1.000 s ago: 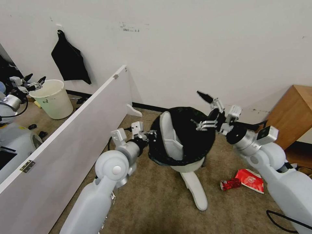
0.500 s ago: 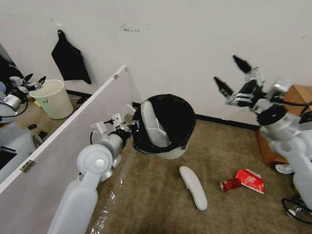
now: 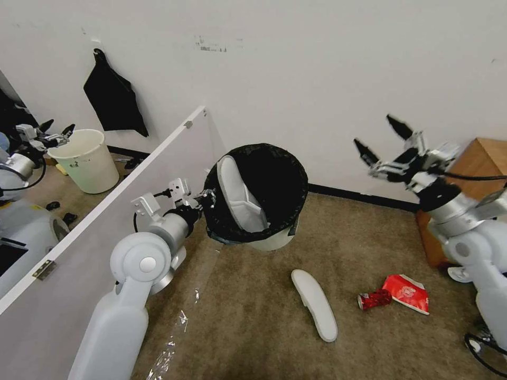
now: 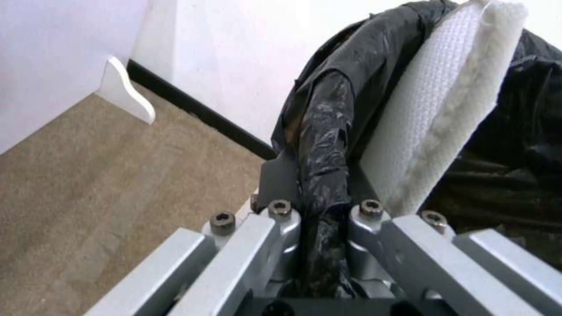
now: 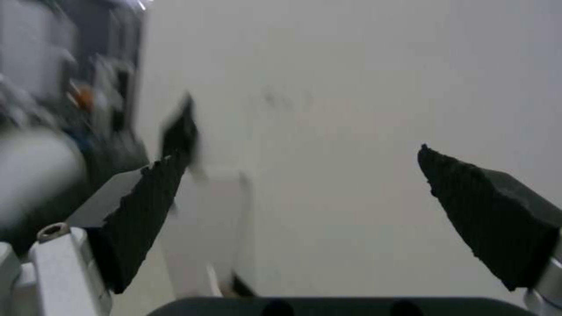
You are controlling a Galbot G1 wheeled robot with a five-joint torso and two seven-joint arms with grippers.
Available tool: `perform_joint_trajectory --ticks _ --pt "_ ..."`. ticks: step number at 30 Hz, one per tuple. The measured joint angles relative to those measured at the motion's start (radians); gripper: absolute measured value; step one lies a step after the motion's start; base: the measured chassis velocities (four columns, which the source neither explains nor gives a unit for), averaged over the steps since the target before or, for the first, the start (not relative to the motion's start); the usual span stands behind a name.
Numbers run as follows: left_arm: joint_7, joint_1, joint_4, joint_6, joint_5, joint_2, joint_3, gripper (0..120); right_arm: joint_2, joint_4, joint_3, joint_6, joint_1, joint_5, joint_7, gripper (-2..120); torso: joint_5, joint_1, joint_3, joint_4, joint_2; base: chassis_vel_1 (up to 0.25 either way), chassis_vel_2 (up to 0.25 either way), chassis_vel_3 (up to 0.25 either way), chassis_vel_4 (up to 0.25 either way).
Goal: Pick up the trash bin, then pick up the garbage from the floor and place it into the trash bin.
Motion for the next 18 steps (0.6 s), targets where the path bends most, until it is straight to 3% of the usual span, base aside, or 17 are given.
perform_joint_trajectory --ticks 5,18 --pt "0.000 -0.007 0.000 0.000 -0.009 0.000 -0.011 4 0.009 -0.047 -0.081 -0.011 -0.038 -0.091 0.064 100 -0.0001 0.000 0.000 0.0000 0.000 0.000 0.000 0.000 0.000" --pt "-0.001 -0.014 -0.010 0.001 -0.027 0.007 -0.028 4 0.051 -0.200 -0.237 0.029 -0.067 -0.206 0.093 100 -0.0001 0.000 0.000 0.0001 0.000 0.000 0.000 0.000 0.000"
